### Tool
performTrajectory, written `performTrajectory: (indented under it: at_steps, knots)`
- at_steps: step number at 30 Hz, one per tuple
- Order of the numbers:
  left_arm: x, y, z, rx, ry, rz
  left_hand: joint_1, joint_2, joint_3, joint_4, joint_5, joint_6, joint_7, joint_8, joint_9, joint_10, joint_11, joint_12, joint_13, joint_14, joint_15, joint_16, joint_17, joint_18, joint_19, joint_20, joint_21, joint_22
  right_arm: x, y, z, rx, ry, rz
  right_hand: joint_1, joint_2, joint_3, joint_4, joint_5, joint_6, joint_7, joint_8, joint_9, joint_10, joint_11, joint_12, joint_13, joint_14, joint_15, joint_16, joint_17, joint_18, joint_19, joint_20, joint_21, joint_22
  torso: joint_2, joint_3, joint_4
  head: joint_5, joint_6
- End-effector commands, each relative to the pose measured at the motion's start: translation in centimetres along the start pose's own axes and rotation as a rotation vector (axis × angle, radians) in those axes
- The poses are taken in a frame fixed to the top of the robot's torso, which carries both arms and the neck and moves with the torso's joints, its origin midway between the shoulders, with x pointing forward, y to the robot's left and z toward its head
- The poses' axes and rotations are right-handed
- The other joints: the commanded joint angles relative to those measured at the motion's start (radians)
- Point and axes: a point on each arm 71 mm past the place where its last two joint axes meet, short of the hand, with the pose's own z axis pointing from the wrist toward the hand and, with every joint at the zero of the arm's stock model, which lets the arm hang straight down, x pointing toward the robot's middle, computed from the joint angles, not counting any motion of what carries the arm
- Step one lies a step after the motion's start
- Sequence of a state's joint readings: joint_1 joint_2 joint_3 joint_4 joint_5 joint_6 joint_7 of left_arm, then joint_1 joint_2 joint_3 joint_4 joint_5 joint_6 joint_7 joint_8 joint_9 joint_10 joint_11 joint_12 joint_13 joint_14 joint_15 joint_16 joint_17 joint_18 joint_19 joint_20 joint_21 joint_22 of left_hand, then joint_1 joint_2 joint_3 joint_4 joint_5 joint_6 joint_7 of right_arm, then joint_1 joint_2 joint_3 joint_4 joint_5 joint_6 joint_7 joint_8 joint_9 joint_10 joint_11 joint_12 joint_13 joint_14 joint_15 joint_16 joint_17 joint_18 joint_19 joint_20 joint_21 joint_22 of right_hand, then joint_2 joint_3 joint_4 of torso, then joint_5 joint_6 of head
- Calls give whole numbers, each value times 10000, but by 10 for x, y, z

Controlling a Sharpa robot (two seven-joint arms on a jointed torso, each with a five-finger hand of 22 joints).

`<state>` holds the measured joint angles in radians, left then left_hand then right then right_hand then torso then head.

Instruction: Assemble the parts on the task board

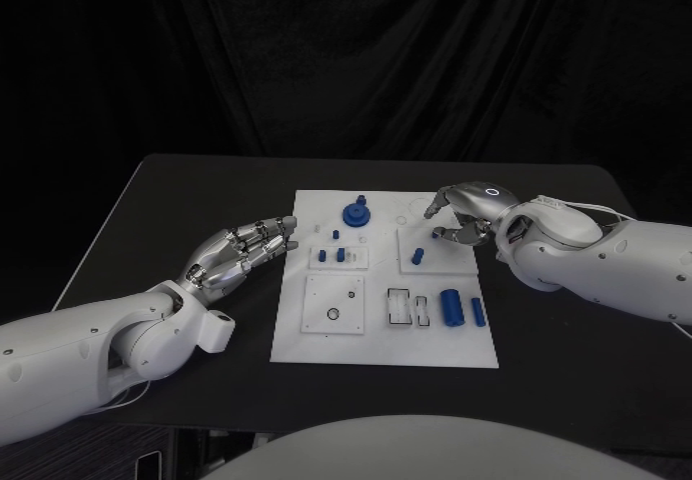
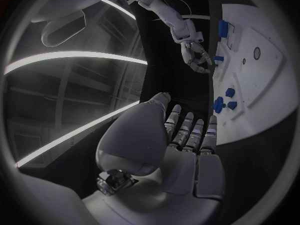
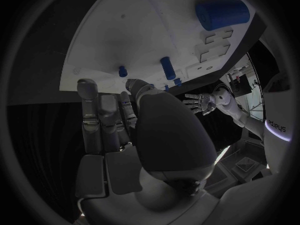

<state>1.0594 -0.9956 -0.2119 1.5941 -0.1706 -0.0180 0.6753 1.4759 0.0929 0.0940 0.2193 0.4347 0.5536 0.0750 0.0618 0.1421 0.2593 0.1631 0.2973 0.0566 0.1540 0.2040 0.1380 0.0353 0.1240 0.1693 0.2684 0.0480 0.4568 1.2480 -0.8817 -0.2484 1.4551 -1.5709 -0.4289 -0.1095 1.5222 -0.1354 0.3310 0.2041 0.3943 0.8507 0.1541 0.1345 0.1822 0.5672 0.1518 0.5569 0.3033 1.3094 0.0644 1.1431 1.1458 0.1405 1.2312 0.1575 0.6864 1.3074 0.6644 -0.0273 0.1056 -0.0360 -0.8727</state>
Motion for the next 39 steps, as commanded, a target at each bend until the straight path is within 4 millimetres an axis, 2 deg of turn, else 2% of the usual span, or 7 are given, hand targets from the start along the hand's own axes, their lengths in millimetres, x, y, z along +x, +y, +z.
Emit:
performTrajectory:
  at_steps: [1, 7, 17, 20, 29, 39]
  knots:
    - [2, -12, -2, 1702, 118, -315, -17, 118, -63, -20, 79, -43, 6, -15, -26, 0, 60, 56, -20, 22, 103, 79, 7, 86, 42, 88, -5, 45, 4, -2, -2, 148, 132, -107, -107, 12, -46, -2, -29, 66, -1, -4, -16, 129, -2, -9, -34, -89, 3, -29, -17, 130, -13, 50, -6, 596, 9, -6, 10, -18, 1]
    - [2, -12, -2, 1654, 138, -344, -4, 149, -111, -60, 95, -70, -22, -16, -68, -5, 109, 117, -29, 133, 196, 176, 24, 112, 194, 197, 35, 177, 7, -3, -5, 170, 172, -74, -175, 15, -81, 33, -26, 153, -28, -13, -31, 380, -5, 49, -141, -91, 7, 11, -44, 128, -15, 54, -1, 596, 2, -9, -3, -16, 1]
    - [1, -10, -1, 1558, 205, -397, 74, 212, -121, -175, 138, -187, -71, -33, -143, 2, 227, 214, -29, 306, 294, 329, 46, 68, 416, 235, 81, 311, 9, -7, -8, 257, 165, -62, -218, 9, -88, 45, 57, 246, -74, -24, -39, 723, -34, 128, -261, -122, -10, 10, -121, 139, -27, 47, -34, 585, 8, -9, 16, -47, 1]
    - [1, -10, -1, 1533, 204, -394, 103, 223, -114, -218, 164, -200, -72, -32, -156, -8, 240, 227, -31, 324, 318, 347, 47, 47, 454, 237, 86, 305, 9, -8, -7, 281, 163, -79, -219, 13, -79, 41, 34, 318, -72, -7, -29, 885, -62, 182, -294, -128, -31, 20, -145, 145, -31, 31, -46, 582, 38, -8, 2, -42, 1]
    - [0, -8, 0, 1471, 234, -413, 137, 238, -103, -275, 214, -239, -70, -35, -180, -26, 259, 240, -33, 343, 353, 368, 47, 14, 510, 241, 93, 312, 12, -7, -3, 167, 105, -101, -146, 49, -34, -47, -10, 848, -103, 252, 181, 1494, -212, 430, -379, -87, -152, 107, -187, 130, 43, -69, 90, 613, 16, -25, 9, -62, 1]
    - [-1, -6, 1, 1375, 280, -445, 144, 265, -94, -306, 246, -174, -31, -21, -178, -65, 267, 232, -38, 344, 373, 375, 45, -14, 555, 242, 96, 315, 19, -6, 0, -25, 7, -88, -80, 96, 18, -103, -54, 946, -62, 302, 276, 1884, -339, 603, -389, -56, -256, 125, -235, 121, 105, -154, 175, 630, -21, -1, 10, -98, 1]
